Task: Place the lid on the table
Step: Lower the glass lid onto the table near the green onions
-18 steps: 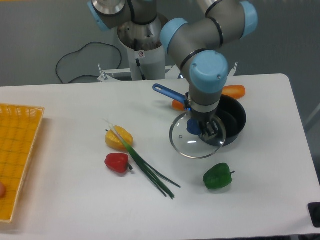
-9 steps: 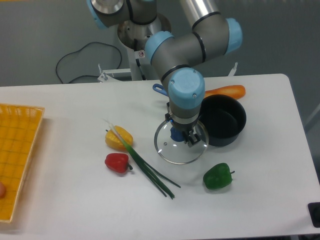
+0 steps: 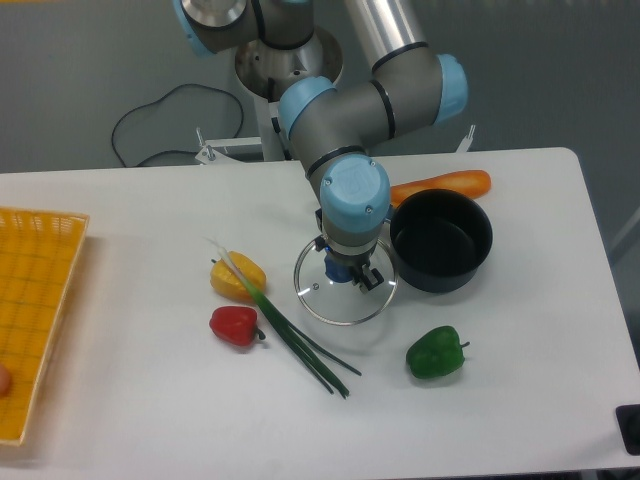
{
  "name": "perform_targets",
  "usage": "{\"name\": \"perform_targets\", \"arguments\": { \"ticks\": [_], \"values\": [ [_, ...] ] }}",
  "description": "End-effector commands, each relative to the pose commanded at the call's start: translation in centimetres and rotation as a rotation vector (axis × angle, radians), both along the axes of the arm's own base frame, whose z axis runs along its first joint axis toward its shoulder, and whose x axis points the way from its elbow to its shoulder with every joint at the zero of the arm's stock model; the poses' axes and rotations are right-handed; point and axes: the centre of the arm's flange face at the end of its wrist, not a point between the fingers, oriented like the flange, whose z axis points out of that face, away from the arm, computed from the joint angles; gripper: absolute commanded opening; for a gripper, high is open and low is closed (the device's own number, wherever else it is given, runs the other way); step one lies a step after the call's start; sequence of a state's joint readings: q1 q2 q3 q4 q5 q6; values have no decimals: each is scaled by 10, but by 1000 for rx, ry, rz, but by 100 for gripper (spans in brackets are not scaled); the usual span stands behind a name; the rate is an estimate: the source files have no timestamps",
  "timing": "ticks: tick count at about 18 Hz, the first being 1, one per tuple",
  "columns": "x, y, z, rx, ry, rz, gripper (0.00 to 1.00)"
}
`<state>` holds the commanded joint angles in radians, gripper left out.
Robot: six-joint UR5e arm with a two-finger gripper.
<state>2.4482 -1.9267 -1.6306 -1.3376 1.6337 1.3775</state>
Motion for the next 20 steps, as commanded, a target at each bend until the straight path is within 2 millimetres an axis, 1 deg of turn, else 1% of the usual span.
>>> {"name": "perform_targets", "arguments": {
  "ticks": [4, 14, 16, 19, 20],
  "values": [
    [5, 1, -10, -14, -12, 0, 63],
    [6, 2, -17, -23, -20, -4, 63],
    [11, 6, -21, -32, -24, -14, 63],
    [14, 8, -22, -33, -25, -12, 63],
    [16, 8, -29, -43, -32, -13, 63]
  ]
}}
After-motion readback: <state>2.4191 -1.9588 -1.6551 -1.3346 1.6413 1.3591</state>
